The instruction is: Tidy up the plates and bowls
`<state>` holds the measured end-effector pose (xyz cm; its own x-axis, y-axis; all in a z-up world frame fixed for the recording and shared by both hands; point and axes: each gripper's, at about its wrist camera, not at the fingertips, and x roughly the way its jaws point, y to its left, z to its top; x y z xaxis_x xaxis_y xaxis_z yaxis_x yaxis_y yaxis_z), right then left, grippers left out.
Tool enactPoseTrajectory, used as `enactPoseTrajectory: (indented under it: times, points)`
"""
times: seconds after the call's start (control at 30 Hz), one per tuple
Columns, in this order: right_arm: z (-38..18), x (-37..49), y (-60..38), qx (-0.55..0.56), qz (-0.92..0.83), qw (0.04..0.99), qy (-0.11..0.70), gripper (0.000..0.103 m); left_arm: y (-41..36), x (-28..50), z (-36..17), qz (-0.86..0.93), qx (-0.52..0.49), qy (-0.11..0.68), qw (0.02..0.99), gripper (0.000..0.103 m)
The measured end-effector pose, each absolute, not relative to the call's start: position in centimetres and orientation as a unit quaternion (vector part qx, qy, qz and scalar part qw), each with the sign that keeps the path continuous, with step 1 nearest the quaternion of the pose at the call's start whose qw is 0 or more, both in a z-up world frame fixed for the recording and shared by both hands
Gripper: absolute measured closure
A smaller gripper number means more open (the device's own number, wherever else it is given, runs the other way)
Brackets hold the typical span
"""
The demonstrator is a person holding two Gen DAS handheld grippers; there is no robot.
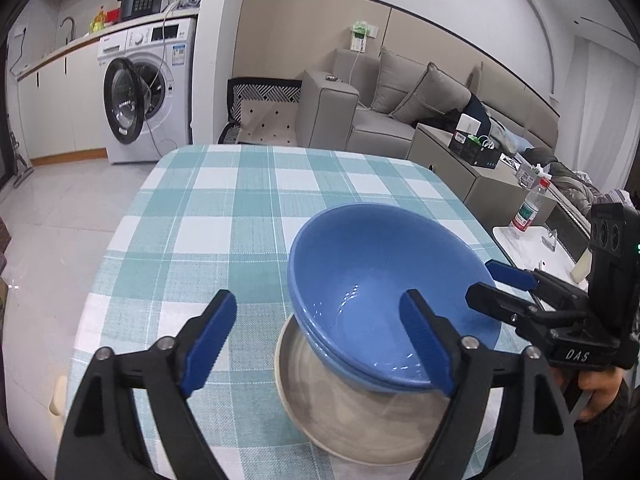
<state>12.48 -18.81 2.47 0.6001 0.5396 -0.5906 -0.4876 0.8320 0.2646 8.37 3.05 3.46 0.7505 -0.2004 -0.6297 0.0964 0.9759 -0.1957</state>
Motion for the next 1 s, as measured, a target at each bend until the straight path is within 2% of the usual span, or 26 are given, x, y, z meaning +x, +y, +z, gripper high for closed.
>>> enactPoseTrajectory:
  times: [0.07, 0.1, 0.13, 0.57, 1.0]
  points:
    - [2.8, 12.1, -19.1, 0.035, 0.290, 0.896, 0.335, 0.012, 3.1, 7.6, 3.8, -0.080, -0.064, 0.329, 0.939, 0.005]
    - [3.0, 12.0, -19.3, 0.033, 0.290, 0.897, 0.331, 0.004, 3.1, 7.2, 4.0, -0.079, -0.057, 0.319, 0.943, 0.000]
    - [3.1, 11.7, -19.4, 0.030, 0.290, 0.899, 0.326, 0.001, 3.1, 6.7, 4.1, -0.078, -0.050, 0.310, 0.946, 0.000]
    - [2.4, 6.3, -21.3, -0.008, 0.297, 0.919, 0.259, 0.001, 3.9, 2.0, 2.8, -0.043, -0.012, 0.249, 0.968, 0.000]
    - [-1.2, 3.8, -22.2, -0.005, 0.302, 0.920, 0.249, 0.001, 3.8, 0.4, -0.5, -0.037, -0.005, 0.232, 0.972, 0.000]
